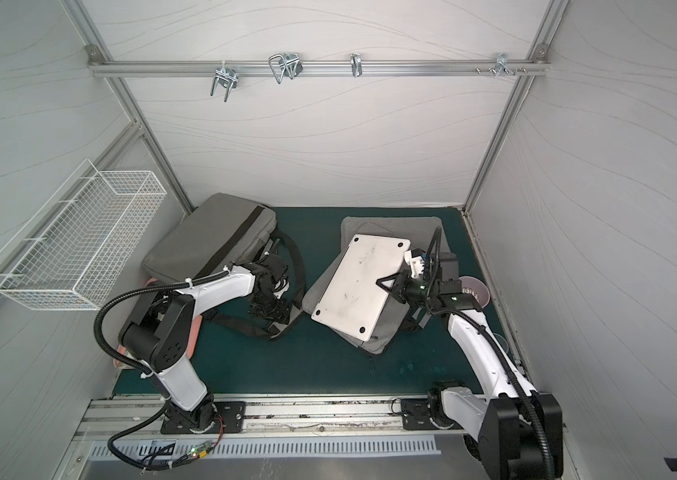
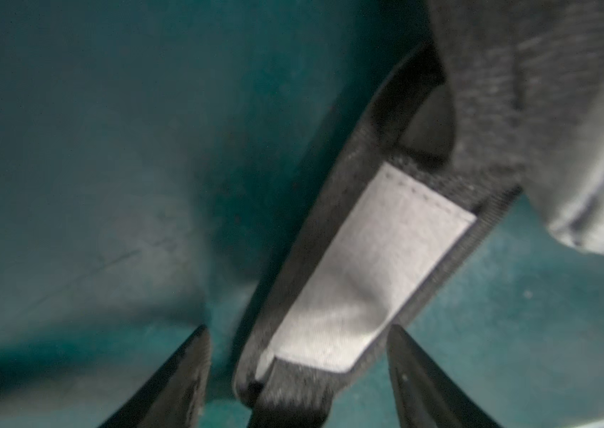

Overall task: Open the zippered laptop bag and take out the laptop
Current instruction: Adjust the zippered laptop bag at the center of the board.

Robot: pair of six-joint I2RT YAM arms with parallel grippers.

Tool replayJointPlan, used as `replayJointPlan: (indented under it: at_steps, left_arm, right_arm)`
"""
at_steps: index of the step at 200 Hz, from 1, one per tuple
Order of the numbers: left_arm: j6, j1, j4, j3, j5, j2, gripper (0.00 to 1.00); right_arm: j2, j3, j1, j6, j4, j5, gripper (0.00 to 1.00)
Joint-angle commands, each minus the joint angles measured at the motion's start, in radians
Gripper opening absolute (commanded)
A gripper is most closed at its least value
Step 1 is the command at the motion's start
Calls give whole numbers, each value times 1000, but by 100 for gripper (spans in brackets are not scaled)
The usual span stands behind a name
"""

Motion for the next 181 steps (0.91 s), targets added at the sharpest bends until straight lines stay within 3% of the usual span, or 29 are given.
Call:
replayJointPlan:
  at_steps: [1,34,58,95,111,147,181]
  left_arm:
    - [11,-33,22,44,-104,36,71]
    - [-17,-87,5,63,-182,85,64]
    - [-74,-96,-47,81,-227,145,53]
    - [-95,-92,-93,95,-291,112,22]
    - [-97,-65,-122,121,-314,96,0]
    - [-53,56,-165,203,-374,90,0]
    - [-9,192,-174,388,-401,123,0]
  right_arm:
    - [-47,37,0,-20,87,-81,0]
    - [-42,29,-1,-18,92,-79,0]
    - [-45,27,-1,-16,94,-78,0]
    - [-50,22,-4,-14,92,-83,0]
    - [-48,17,0,-4,108,-83,0]
    - [-39,31,31,9,124,-71,0]
    - [-8,40,97,39,175,-35,0]
